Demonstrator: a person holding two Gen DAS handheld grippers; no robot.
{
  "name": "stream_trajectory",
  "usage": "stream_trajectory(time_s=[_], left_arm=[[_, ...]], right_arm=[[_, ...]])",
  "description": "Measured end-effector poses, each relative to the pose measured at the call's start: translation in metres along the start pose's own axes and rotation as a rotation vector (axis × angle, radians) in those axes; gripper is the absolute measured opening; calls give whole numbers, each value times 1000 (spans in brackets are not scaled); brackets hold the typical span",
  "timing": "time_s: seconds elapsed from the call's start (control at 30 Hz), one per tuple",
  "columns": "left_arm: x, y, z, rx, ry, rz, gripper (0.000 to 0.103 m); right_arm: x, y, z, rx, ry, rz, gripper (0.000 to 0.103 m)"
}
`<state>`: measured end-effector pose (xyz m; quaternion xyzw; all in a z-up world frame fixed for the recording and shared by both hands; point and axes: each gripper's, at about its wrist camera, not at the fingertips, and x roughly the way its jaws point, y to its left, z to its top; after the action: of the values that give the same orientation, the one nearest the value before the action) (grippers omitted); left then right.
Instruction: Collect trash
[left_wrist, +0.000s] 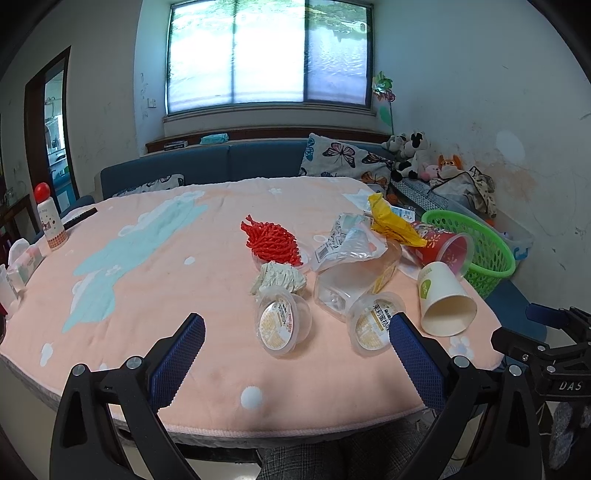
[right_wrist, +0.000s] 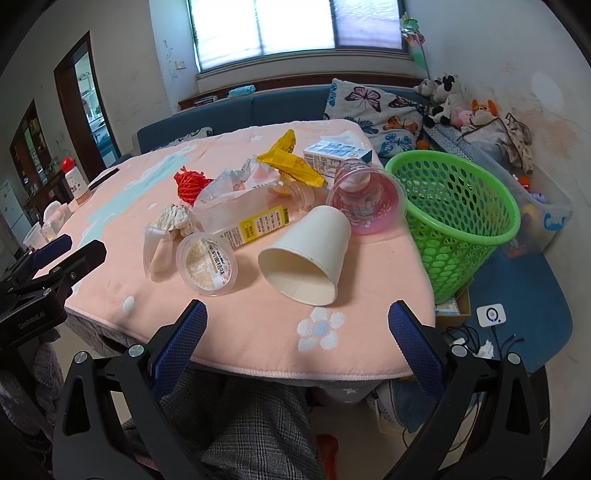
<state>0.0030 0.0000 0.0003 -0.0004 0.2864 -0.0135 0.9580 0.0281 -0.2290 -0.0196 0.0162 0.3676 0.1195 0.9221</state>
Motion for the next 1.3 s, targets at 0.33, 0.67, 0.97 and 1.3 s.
stream_trajectory(time_s=[0.33, 0.67, 0.97, 1.3], left_arm=[[2, 2, 2, -1, 2, -1, 97], [2, 2, 2, -1, 1, 0, 97], [1, 2, 2, -1, 0, -1, 97], [2, 2, 3, 0, 1, -1, 97]], right_arm=[[-1, 2, 3, -6, -7, 1, 98], [-1, 2, 4, -9, -10, 4, 98], [0, 2, 5, -8, -9, 5, 98], [3, 0, 6, -2, -8, 8, 98]])
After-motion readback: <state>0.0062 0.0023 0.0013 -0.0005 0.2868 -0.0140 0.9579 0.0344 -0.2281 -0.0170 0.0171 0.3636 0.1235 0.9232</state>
